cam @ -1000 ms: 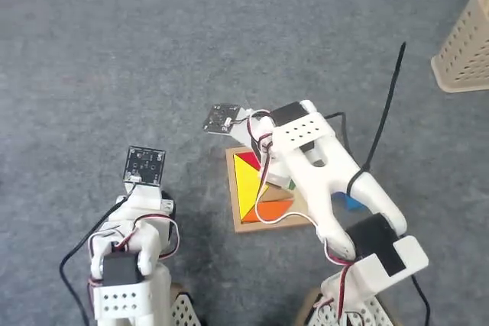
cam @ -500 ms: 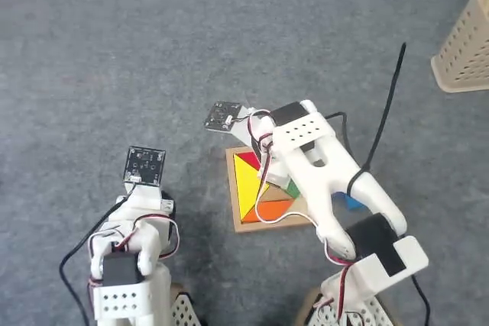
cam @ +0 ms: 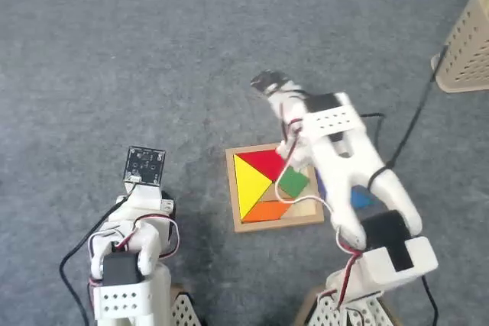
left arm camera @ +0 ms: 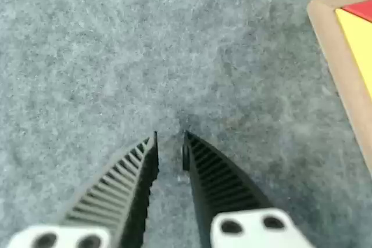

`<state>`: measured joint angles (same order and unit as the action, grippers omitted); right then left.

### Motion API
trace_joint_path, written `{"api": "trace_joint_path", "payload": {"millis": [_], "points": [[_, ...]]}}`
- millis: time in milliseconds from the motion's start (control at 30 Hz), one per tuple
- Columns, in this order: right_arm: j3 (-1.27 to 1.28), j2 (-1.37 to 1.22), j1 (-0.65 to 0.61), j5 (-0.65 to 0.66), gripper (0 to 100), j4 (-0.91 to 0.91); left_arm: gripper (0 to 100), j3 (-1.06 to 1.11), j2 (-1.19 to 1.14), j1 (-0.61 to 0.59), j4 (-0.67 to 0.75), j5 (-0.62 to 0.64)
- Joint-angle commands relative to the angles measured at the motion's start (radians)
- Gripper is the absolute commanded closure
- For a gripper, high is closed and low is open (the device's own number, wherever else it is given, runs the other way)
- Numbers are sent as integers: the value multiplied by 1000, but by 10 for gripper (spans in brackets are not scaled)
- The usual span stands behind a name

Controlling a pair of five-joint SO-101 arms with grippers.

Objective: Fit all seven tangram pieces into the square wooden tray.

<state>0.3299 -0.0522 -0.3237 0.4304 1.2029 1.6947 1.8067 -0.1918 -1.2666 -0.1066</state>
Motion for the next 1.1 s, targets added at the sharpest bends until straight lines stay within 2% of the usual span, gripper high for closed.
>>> {"api": "trace_joint_path", "payload": {"millis": [0,200,300,433,533,667,867,1067], "points": [[-17,150,64,-25,993,30,929,-10,21,3,0,8],[141,320,130,-15,993,50,929,-10,21,3,0,8],[204,369,171,75,993,74,929,-10,21,3,0,8],[253,375,185,198,992,203,929,-10,21,3,0,8],[299,375,186,242,991,245,929,-10,21,3,0,8],[361,384,188,267,991,222,929,-10,21,3,0,8],[377,386,285,270,991,148,929,-10,21,3,0,8],[388,375,320,272,860,117,929,-10,21,3,0,8]]}}
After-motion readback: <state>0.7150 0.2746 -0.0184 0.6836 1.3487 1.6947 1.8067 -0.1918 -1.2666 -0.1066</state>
